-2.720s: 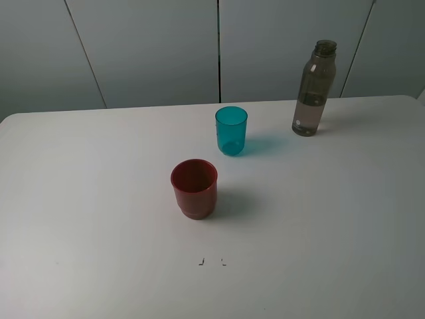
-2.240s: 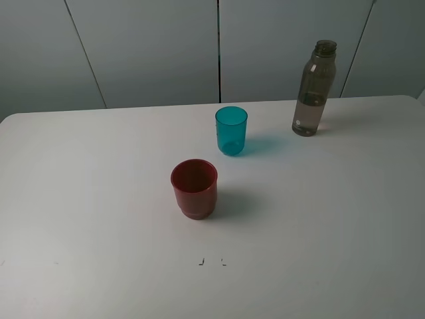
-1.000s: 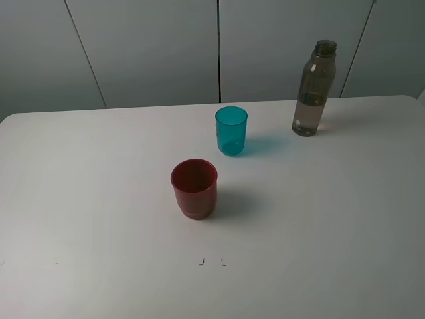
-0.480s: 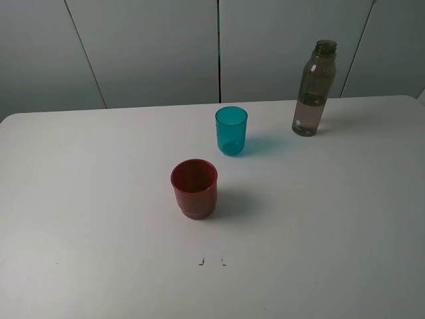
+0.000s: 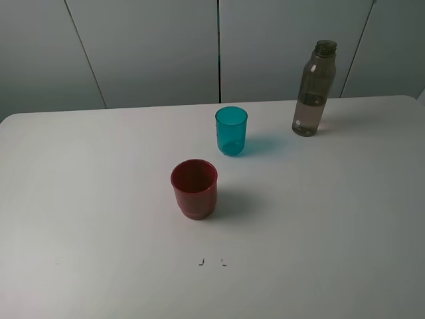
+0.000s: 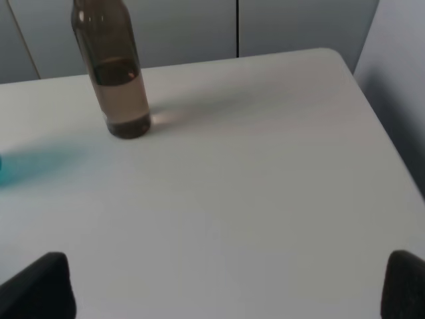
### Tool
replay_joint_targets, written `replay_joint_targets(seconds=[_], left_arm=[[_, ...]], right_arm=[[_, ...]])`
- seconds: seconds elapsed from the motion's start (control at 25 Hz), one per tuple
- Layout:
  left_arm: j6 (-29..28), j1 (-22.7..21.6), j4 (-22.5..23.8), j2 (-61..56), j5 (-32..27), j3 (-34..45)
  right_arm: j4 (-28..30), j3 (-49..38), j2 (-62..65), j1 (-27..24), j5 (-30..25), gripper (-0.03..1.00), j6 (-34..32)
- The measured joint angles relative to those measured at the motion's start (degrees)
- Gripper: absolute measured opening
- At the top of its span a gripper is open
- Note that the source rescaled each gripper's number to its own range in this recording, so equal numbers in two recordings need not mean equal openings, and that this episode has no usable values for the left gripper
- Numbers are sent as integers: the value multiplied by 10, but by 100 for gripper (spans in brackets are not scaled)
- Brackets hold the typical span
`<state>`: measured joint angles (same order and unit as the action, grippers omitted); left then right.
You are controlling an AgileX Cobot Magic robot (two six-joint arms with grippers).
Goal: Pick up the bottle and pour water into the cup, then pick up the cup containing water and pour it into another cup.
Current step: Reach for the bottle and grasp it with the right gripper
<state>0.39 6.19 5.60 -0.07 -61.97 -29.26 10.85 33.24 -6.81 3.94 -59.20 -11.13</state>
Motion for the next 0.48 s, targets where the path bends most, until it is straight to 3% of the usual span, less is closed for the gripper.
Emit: replay_joint_targets(seconds=[0.16,0.28,0.48], left_arm=[[0,0,0,0,0,0],[0,0,0,0,0,0],[0,0,0,0,0,0]], right_arm=[[-1,29,-88,0,71,100,33],[-37,27,-159,0,143,100,78],[-108,-11,-290,0,312,100,150]])
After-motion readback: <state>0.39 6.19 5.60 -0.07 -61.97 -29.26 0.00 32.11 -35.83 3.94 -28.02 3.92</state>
